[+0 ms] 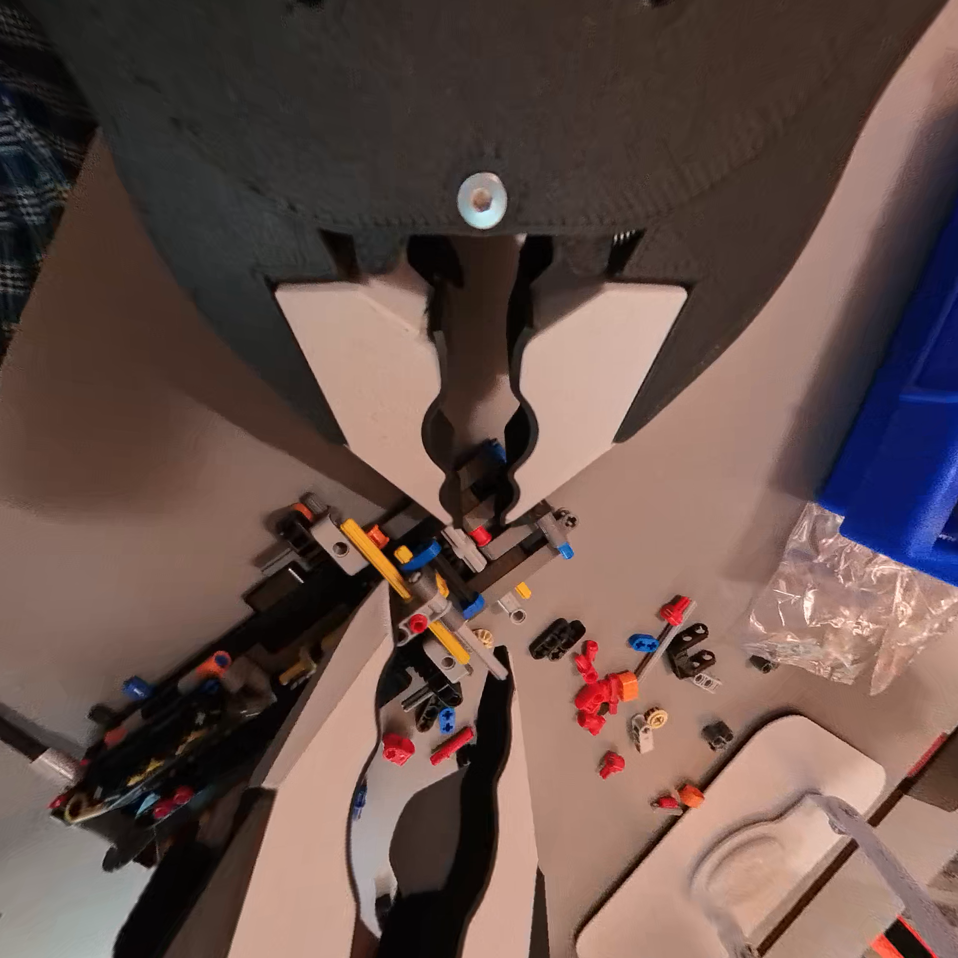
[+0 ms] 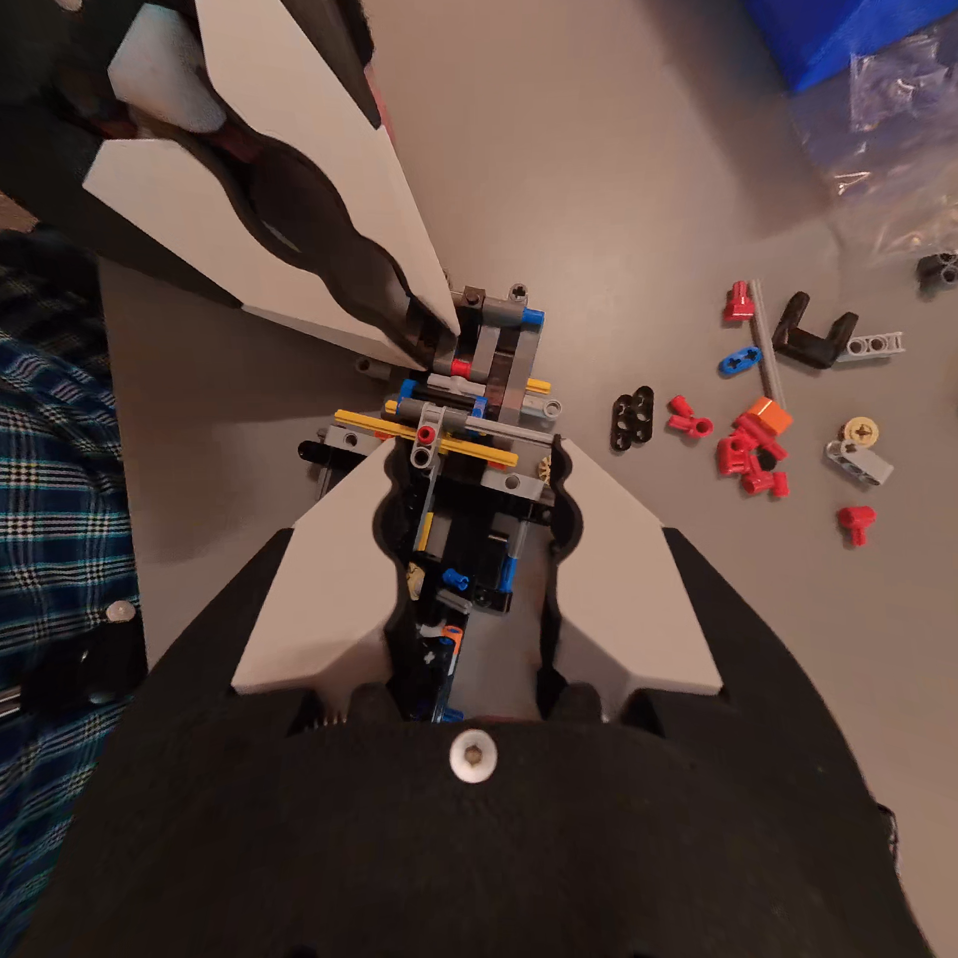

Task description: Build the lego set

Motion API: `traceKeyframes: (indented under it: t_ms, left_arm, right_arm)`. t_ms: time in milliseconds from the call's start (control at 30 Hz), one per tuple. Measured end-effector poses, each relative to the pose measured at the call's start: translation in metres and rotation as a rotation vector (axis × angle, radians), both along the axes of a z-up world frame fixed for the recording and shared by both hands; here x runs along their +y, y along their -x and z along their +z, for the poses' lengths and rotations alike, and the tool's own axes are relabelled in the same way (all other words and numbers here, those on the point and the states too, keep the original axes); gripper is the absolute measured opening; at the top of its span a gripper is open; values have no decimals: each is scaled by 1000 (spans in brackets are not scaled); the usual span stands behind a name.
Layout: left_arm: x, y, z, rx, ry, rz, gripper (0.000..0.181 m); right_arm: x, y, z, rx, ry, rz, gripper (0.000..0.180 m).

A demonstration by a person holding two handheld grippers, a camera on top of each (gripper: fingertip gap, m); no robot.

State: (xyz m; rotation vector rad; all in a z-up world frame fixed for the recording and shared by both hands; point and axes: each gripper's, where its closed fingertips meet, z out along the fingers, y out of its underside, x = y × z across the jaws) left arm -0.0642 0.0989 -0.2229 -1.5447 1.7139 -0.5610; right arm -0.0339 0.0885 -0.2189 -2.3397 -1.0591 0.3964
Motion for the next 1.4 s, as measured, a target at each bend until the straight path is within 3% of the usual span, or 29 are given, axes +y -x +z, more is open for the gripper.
traceKeyframes:
  t_ms: [300, 800, 933, 1067, 1200, 1400]
  left_arm:
    - [-7, -7, -2, 14, 4, -37, 0]
    - [-8, -7, -1, 6, 30, -49, 0]
    - [-7, -3, 11, -73, 132, -77, 10]
    - [-7, -5, 6, -42, 85, -84, 5]
    - [-7, -1, 17, -107, 154, -102, 14]
    - [-11, -4, 18, -113, 145, -144, 14]
  right_arm:
    - [4, -1, 0, -29, -61, -52, 52]
    - [4, -1, 0, -23, -54, -29, 50]
    - [3, -1, 0, 2, -43, -32, 51]
    - [2, 3, 0, 7, -40, -9, 52]
    - [2, 3, 0, 19, -38, -13, 52]
    - [2, 4, 0, 27, -35, -10, 52]
